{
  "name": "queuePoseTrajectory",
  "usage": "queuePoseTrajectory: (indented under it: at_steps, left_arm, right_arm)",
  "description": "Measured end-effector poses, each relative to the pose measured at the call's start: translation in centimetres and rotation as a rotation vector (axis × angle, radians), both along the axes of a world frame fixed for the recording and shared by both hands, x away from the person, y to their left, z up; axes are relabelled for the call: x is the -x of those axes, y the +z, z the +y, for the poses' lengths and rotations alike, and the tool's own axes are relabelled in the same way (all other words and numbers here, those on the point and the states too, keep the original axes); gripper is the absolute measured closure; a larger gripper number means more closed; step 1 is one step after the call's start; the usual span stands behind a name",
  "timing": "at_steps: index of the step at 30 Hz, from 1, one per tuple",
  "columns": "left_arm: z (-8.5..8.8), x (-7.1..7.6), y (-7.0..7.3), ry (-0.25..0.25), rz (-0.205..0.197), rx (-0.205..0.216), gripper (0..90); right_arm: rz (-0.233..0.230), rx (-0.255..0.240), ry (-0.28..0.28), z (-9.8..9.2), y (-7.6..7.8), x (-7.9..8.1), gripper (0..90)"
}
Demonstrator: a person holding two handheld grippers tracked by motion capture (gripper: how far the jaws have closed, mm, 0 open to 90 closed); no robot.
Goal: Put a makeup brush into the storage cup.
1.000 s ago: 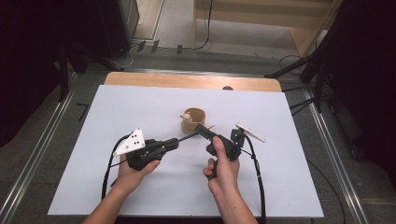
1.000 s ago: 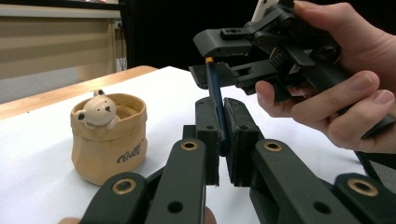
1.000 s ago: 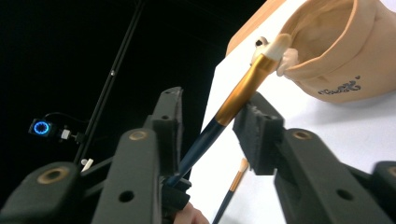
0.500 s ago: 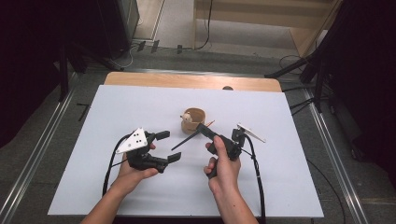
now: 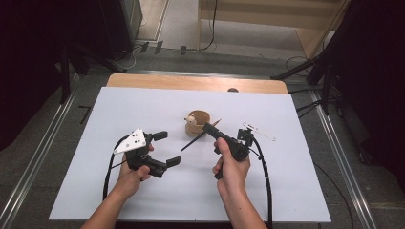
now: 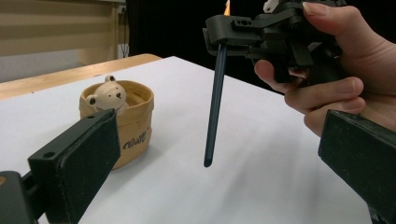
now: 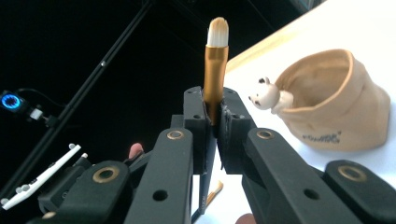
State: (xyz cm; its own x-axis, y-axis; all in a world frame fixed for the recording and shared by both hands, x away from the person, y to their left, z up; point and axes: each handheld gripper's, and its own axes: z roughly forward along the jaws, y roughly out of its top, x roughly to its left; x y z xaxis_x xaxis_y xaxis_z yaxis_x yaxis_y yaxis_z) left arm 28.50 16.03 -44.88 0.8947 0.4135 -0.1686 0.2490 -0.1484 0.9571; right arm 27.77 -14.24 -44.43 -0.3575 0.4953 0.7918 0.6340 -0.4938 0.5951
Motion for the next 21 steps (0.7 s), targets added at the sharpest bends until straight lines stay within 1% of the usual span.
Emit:
queuePoseTrajectory:
  at_steps: [1, 6, 11, 12, 16, 19, 20, 21]
  left_arm:
    - [0.1, 0.0, 0.0, 0.001, 0.004, 0.002, 0.0]
    - [0.3, -0.1, 0.0, 0.009, 0.003, 0.002, 0.0]
    - [0.5, -0.2, 0.0, 0.013, 0.007, 0.009, 0.0]
    - [0.5, -0.2, 0.0, 0.014, 0.007, 0.009, 0.0]
    - [0.6, -0.2, 0.0, 0.02, 0.007, 0.006, 0.0]
    - [0.6, -0.3, 0.0, 0.024, 0.008, 0.001, 0.0]
    - [0.6, -0.3, 0.0, 0.026, 0.006, -0.001, 0.0]
    - [0.7, -0.3, 0.0, 0.027, 0.005, -0.002, 0.0]
  right_arm:
    - [-0.006, 0.01, -0.001, 0.0, 0.2, 0.0, 84.1]
    - [-0.052, 0.095, -0.02, 0.1, 1.0, -0.1, 84.1]
    - [-0.093, 0.177, -0.042, 0.0, 1.4, -0.2, 84.1]
    - [-0.094, 0.19, -0.043, 0.0, 1.5, -0.3, 84.1]
    - [-0.122, 0.246, -0.051, 0.0, 1.7, -0.5, 84.1]
    - [-0.132, 0.271, -0.054, 0.0, 2.1, -0.7, 84.1]
    - [-0.142, 0.287, -0.059, 0.0, 2.2, -0.8, 84.1]
    - [-0.142, 0.296, -0.06, 0.0, 2.3, -0.9, 84.2]
